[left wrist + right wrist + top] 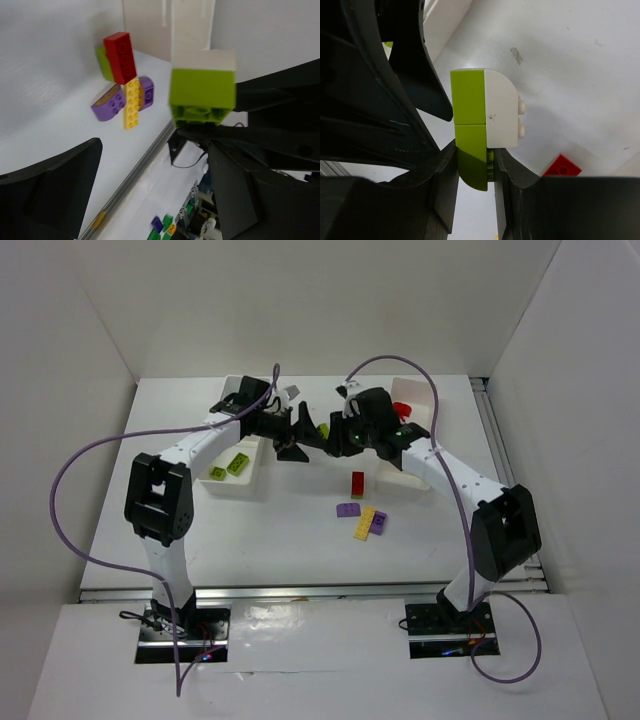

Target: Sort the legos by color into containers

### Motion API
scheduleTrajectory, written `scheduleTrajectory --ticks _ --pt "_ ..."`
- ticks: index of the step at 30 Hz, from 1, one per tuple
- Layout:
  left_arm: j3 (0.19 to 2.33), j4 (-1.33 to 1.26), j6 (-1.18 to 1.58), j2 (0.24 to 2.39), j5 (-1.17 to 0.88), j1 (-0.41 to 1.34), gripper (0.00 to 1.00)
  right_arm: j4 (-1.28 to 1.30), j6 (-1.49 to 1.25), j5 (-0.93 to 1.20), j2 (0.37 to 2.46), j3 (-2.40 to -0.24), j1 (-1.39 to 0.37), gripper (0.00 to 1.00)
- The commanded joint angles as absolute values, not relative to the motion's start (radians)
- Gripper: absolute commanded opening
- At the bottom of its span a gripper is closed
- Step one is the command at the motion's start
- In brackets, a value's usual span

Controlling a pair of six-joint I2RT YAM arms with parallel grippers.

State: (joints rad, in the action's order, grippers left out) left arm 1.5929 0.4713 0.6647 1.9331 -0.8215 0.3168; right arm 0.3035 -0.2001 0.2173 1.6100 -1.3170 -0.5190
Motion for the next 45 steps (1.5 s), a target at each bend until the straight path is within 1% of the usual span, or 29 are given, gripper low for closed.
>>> scheduleTrajectory --ticks 1,2,4,8,12,14,17,18,21,22,28,32,34,39,44,45 --pt "1.559 0.275 0.741 1.927 -0.916 0.308 0.97 0.274 -0.216 0.239 1.583 -1.307 -0.525 0.1" --pt "1.53 0.24 0.771 1.916 -0.943 0.308 0.97 0.275 -0.216 0.239 1.583 -1.307 -0.525 0.1" --pt "1.52 0.169 0.79 1.916 -0.969 0.308 0.93 0.284 -0.216 0.239 1.583 -1.307 -0.525 0.1" --pt "1.511 0.146 0.799 1.907 -0.967 0.308 0.93 0.284 -0.216 0.239 1.583 -1.307 -0.525 0.1" --pt "1.473 0.082 0.863 1.896 -0.968 0.308 0.86 0.293 -0.216 0.249 1.583 -1.316 -0.525 0.1" --pt "1.445 0.008 0.891 1.887 -0.968 0.308 0.85 0.293 -0.216 0.249 1.583 -1.316 -0.525 0.1" --pt "1.482 0.044 0.882 1.899 -0.947 0.308 0.84 0.302 -0.216 0.249 1.574 -1.316 -0.525 0.1" --pt "1.494 0.044 0.873 1.91 -0.946 0.308 0.81 0.302 -0.216 0.249 1.574 -1.316 -0.525 0.1" --pt "1.477 0.012 0.908 1.91 -0.927 0.299 0.79 0.302 -0.216 0.249 1.574 -1.316 -0.525 0.1" --pt "1.468 0.0 0.908 1.899 -0.927 0.299 0.77 0.311 -0.216 0.249 1.574 -1.316 -0.525 0.1" --pt "1.424 -0.089 0.965 1.867 -0.907 0.29 0.77 0.311 -0.216 0.249 1.565 -1.307 -0.525 0.1" --pt "1.424 -0.123 0.985 1.867 -0.916 0.29 0.83 0.321 -0.216 0.249 1.565 -1.307 -0.525 0.1" --pt "1.445 -0.114 0.985 1.879 -0.916 0.29 0.83 0.321 -0.216 0.249 1.565 -1.307 -0.525 0.1" --pt "1.482 -0.077 0.965 1.911 -0.916 0.29 0.78 0.321 -0.216 0.249 1.565 -1.318 -0.525 0.1" --pt "1.482 -0.077 0.956 1.921 -0.925 0.29 0.76 0.321 -0.216 0.249 1.574 -1.318 -0.525 0.1" --pt "1.482 -0.086 0.956 1.921 -0.925 0.29 0.75 0.321 -0.216 0.249 1.574 -1.318 -0.525 0.1"
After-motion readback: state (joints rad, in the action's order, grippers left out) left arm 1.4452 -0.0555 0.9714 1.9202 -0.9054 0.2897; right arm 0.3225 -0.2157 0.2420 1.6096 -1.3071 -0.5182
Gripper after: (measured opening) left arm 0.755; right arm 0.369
